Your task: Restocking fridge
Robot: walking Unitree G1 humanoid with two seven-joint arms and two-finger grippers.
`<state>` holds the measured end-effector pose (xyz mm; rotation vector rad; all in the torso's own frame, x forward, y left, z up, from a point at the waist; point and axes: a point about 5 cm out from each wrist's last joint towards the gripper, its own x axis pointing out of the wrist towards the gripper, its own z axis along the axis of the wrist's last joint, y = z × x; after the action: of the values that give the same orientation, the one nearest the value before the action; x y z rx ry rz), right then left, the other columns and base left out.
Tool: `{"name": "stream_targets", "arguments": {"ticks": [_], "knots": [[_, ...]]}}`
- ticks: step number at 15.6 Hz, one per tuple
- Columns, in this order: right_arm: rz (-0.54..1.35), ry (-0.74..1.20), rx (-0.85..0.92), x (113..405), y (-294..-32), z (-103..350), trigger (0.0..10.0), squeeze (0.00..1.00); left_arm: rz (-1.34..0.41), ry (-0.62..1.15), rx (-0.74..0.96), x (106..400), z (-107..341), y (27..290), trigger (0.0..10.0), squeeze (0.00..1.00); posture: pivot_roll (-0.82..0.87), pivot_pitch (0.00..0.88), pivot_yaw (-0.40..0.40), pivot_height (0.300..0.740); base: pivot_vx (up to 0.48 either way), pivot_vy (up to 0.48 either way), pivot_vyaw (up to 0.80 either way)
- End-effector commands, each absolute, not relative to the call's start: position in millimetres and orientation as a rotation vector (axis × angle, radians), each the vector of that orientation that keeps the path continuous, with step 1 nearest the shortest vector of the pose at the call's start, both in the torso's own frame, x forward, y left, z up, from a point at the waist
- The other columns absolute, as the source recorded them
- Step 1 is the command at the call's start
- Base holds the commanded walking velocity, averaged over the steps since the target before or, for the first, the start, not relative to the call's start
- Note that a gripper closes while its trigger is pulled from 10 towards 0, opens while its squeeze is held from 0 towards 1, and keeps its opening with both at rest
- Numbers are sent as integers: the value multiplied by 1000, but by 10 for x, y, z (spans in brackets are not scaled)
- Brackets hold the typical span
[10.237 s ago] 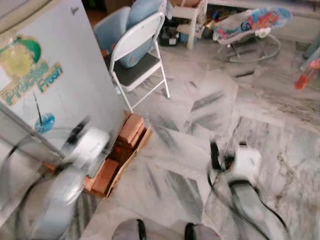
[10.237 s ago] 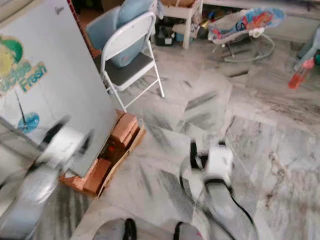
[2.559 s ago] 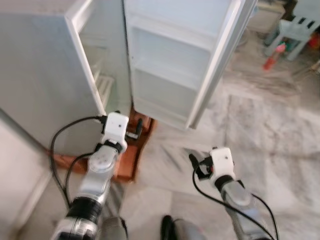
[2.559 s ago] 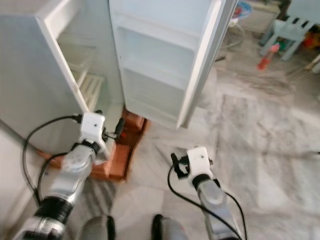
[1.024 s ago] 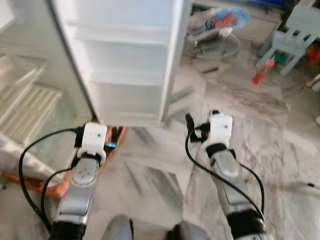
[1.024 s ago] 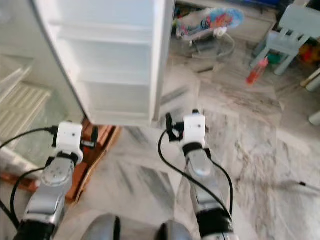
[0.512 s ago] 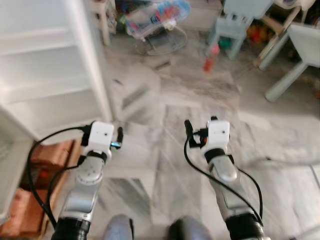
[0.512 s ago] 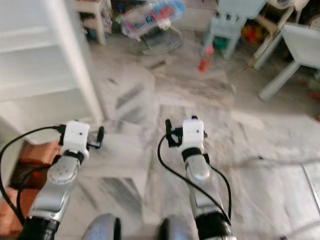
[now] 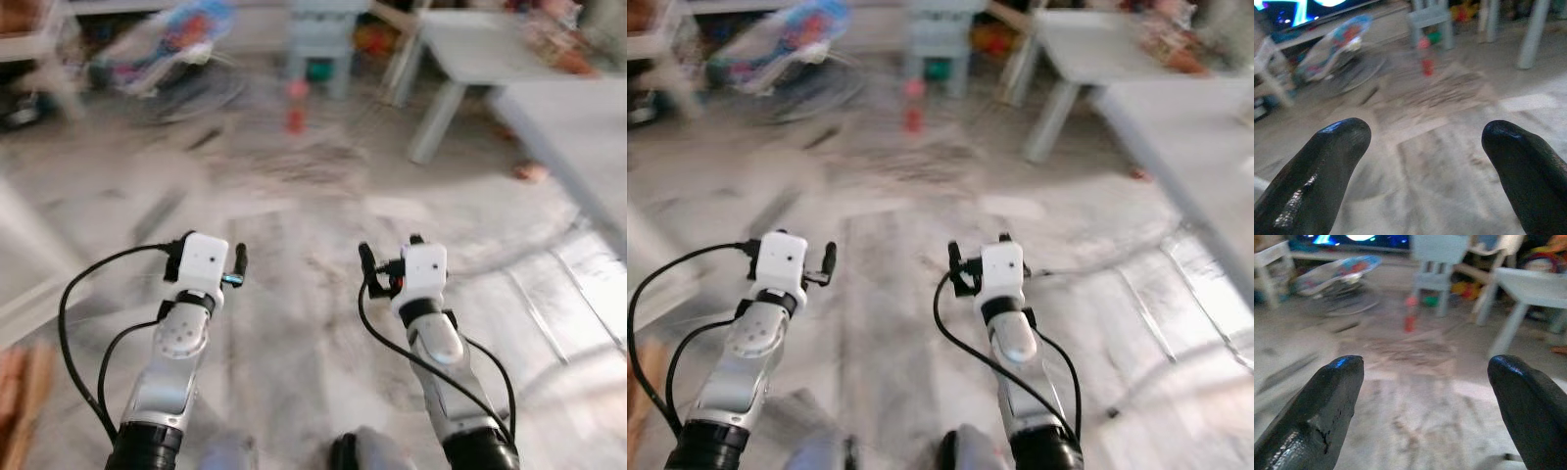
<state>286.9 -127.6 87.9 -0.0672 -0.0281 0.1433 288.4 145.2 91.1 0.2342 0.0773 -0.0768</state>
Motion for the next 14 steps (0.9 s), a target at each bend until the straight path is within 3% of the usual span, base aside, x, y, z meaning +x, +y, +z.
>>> {"name": "stream_targets", "arguments": {"ticks": [1, 9, 14], "knots": [[116, -13, -72, 2838, -1371, 846, 10000, 0, -114, 80, 229, 2874, 896, 1358, 10000, 0, 100, 168, -54, 740, 480, 0, -800], [119, -15, -75, 2822, -1379, 854, 10000, 0, -108, 51, 204, 2893, 942, 1352, 10000, 0, 94, 170, -60, 740, 480, 0, -800], [176, -46, -79, 2757, -1349, 928, 10000, 0, -99, -109, 128, 2933, 1223, 1270, 10000, 0, 86, 154, -68, 740, 453, 0, -800]]}}
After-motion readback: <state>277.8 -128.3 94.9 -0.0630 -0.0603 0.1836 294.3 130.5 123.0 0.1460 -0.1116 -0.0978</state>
